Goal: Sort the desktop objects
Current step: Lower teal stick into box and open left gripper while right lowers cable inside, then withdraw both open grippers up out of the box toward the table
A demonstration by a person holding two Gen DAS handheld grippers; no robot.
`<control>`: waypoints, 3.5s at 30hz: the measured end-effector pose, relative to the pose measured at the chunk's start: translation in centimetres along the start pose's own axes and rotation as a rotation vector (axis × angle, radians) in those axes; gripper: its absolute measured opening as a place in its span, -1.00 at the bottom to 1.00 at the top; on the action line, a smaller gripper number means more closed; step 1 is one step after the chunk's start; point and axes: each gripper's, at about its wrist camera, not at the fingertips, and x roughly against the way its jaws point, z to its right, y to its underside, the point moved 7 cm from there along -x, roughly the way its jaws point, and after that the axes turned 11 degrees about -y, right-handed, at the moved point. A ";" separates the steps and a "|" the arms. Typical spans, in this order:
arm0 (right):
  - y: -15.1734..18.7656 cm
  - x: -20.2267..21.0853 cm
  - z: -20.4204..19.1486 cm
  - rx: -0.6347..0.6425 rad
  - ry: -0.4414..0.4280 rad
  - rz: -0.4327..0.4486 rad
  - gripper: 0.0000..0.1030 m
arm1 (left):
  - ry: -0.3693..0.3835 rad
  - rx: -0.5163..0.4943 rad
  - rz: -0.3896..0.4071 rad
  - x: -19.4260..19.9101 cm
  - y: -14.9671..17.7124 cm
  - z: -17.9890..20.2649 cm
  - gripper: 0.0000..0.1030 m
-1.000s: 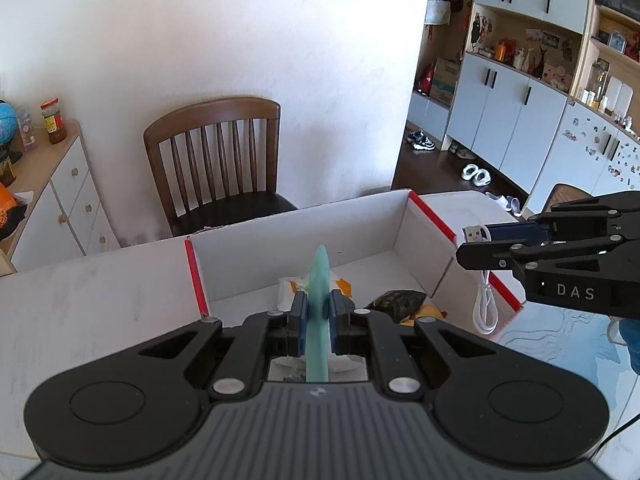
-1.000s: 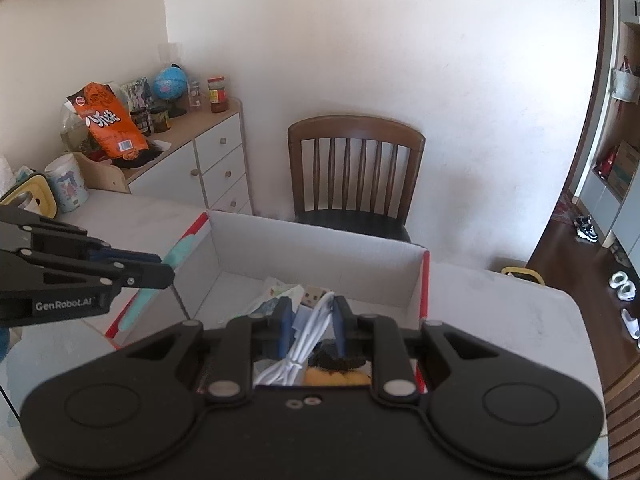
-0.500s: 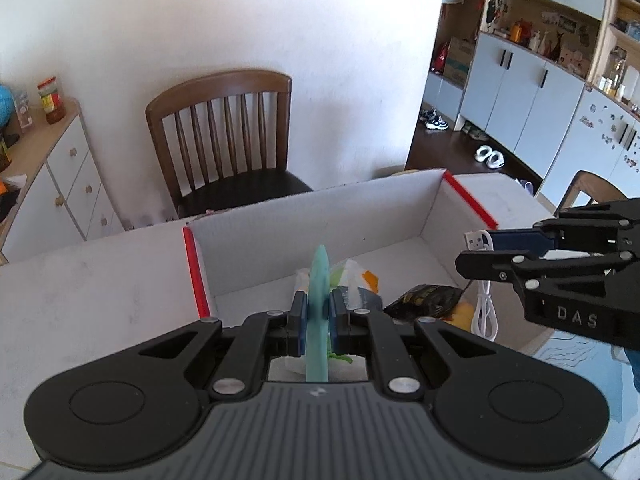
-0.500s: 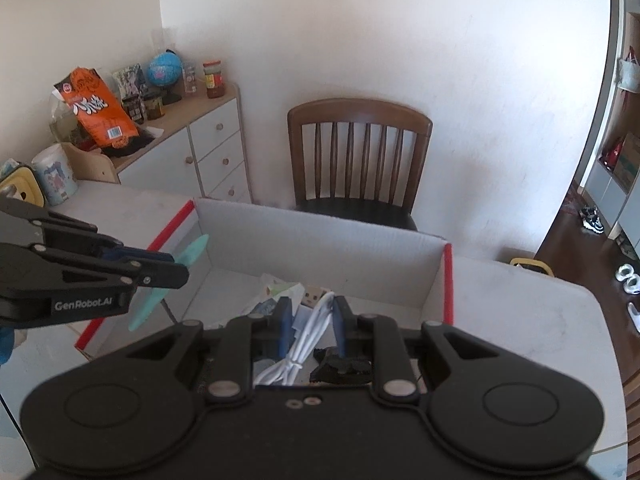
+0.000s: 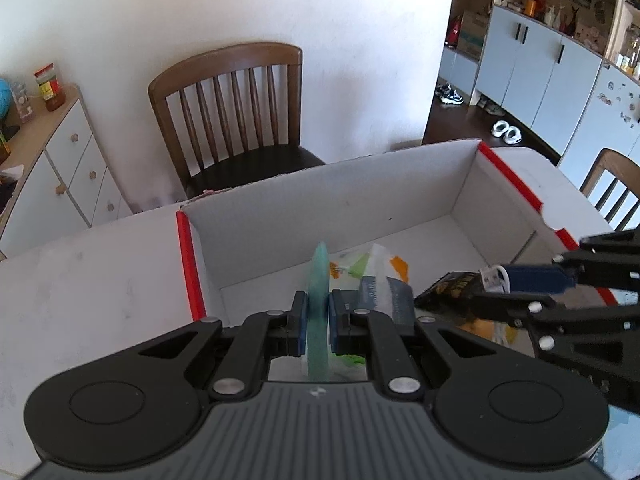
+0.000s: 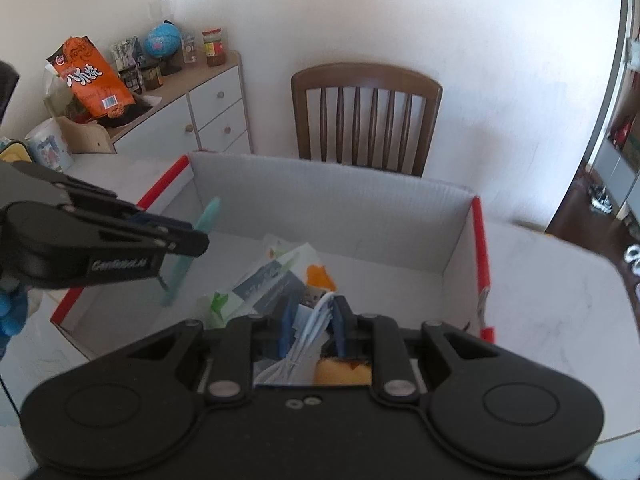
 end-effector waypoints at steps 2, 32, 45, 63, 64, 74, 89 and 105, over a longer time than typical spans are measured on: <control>0.3 -0.6 0.0 0.007 0.000 -0.019 -0.60 | -0.005 -0.008 -0.023 -0.8 0.1 0.0 -0.82; 2.3 -3.5 -0.8 0.051 -0.035 -0.169 -0.50 | -0.026 -0.140 -0.202 -3.7 1.3 1.9 -0.82; 1.7 -1.4 -0.9 0.041 -0.048 -0.140 -0.21 | -0.037 -0.112 -0.195 -2.3 1.0 0.9 -0.82; 1.5 2.7 -1.5 0.023 -0.042 -0.075 0.15 | 0.009 -0.104 -0.112 2.6 0.9 0.9 -0.35; 1.4 3.0 -1.6 0.020 -0.048 -0.068 0.19 | 0.014 -0.101 -0.107 2.9 0.9 0.9 -0.04; 1.7 5.1 -2.2 0.027 -0.027 -0.036 0.40 | 0.036 -0.084 -0.061 4.9 1.4 1.0 0.82; 2.9 7.5 -2.7 0.000 -0.015 -0.004 0.64 | 0.048 -0.080 0.007 8.2 2.3 1.6 1.00; 4.9 11.7 -5.5 0.013 0.020 0.039 0.64 | 0.087 -0.068 0.074 14.0 5.0 1.2 1.00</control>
